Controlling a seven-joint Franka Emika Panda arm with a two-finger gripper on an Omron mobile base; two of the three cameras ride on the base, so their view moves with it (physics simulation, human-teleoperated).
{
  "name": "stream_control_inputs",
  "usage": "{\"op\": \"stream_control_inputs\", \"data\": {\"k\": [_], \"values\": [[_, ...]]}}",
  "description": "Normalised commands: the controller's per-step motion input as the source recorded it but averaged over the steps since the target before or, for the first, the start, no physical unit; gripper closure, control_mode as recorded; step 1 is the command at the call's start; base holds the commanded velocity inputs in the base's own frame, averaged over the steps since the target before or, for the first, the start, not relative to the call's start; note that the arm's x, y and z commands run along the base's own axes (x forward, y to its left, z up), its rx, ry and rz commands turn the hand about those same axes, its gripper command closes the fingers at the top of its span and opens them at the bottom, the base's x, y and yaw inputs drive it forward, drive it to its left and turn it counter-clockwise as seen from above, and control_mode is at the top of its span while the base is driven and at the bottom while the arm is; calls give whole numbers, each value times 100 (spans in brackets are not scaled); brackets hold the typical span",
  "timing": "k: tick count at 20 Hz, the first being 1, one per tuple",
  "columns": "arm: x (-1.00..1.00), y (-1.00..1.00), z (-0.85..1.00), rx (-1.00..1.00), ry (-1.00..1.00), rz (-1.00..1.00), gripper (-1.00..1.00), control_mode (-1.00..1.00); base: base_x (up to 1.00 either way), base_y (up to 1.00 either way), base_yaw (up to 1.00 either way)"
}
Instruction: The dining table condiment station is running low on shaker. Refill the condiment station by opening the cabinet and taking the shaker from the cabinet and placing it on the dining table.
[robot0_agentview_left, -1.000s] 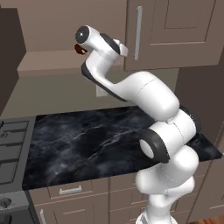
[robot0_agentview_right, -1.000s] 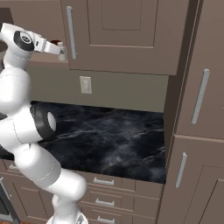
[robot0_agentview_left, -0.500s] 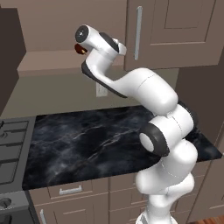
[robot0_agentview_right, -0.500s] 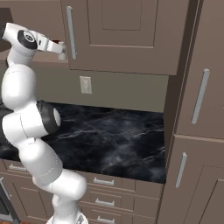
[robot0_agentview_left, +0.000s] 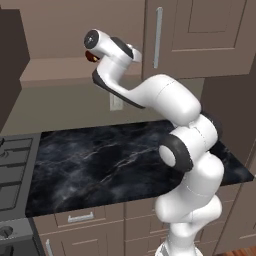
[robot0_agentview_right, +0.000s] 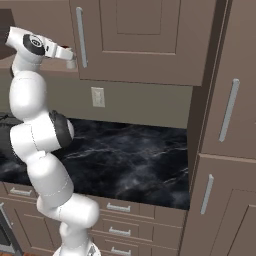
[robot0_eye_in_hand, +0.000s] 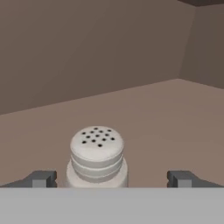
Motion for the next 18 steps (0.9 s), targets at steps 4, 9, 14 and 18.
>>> {"op": "stream_control_inputs", "data": {"k": [4,9,14,18], "values": [[19,1,-4,0,0,0,-100,-100,0,0,0],[19,0,-5,0,0,0,-100,-100,0,0,0],[20,0,-6,0,0,0,100,-100,0,0,0],[3,0,0,0,0,0,100,-100,0,0,0]]}}
